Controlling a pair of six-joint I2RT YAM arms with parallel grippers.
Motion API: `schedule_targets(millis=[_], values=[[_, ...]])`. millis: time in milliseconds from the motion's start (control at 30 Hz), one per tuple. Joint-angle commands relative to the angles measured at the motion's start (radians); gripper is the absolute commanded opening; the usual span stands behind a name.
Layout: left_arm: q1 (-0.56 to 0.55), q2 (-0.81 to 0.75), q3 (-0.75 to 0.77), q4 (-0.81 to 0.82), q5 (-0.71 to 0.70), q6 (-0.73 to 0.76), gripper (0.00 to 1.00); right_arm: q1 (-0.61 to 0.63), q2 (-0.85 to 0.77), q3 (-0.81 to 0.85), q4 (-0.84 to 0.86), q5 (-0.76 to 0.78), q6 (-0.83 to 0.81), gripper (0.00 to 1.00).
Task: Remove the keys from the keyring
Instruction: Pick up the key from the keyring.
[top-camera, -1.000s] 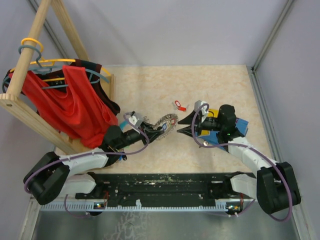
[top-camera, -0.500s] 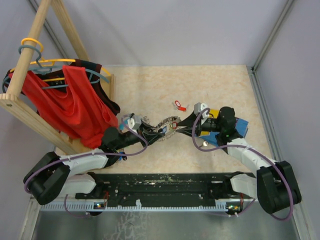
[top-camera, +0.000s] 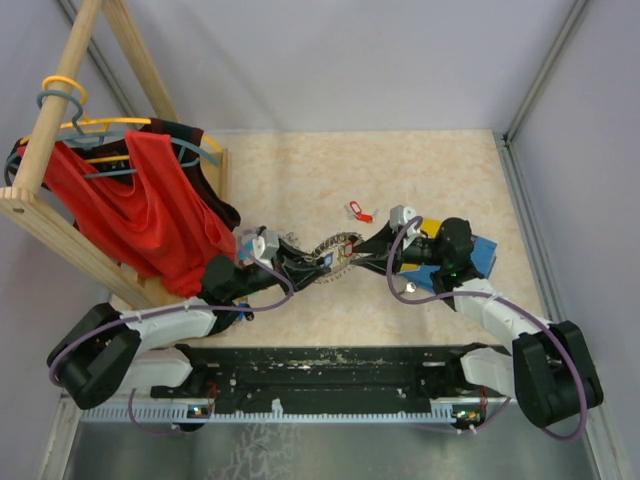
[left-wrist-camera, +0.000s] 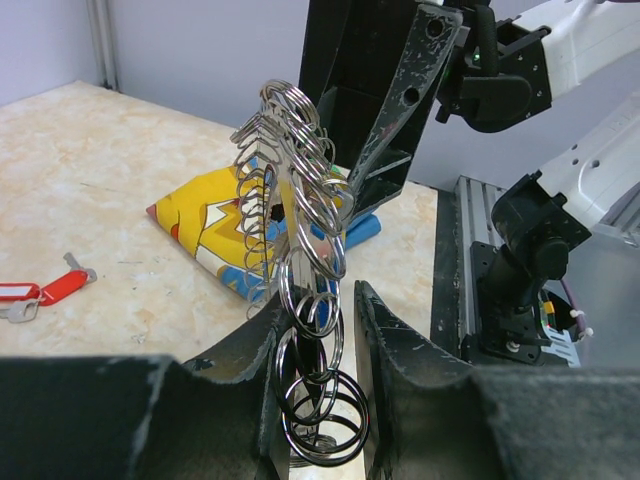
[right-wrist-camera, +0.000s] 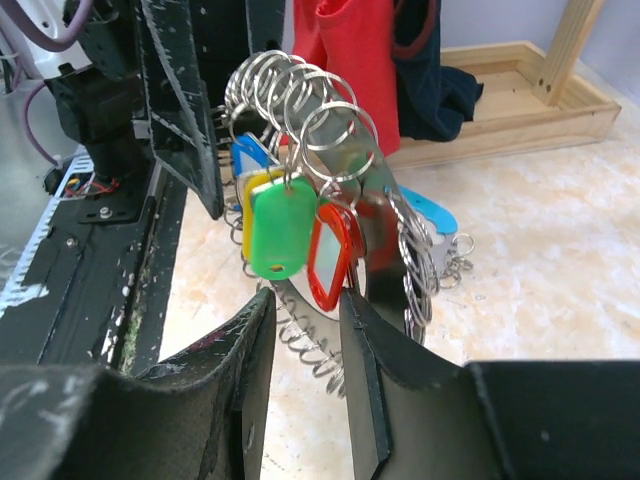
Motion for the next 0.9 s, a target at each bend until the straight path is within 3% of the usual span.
schedule_targets(millis=[0,333,867], values=[[-0.005,0.009,0.002,0.118,0.034,-0.032,0.00,0.017,0.002,0.046,-0.037,0.038,-0.025,0.33],[-0.006,0.042,0.010,0.133,0.035,-0.040,0.00,0.033,0.003,0.007,0.161,-0.005,0.108,0.29],[-0.007,0.037,0.010,0.146,0.053,-0.042,0.00,0.035,0.005,0.024,0.077,0.012,0.044,0.19]])
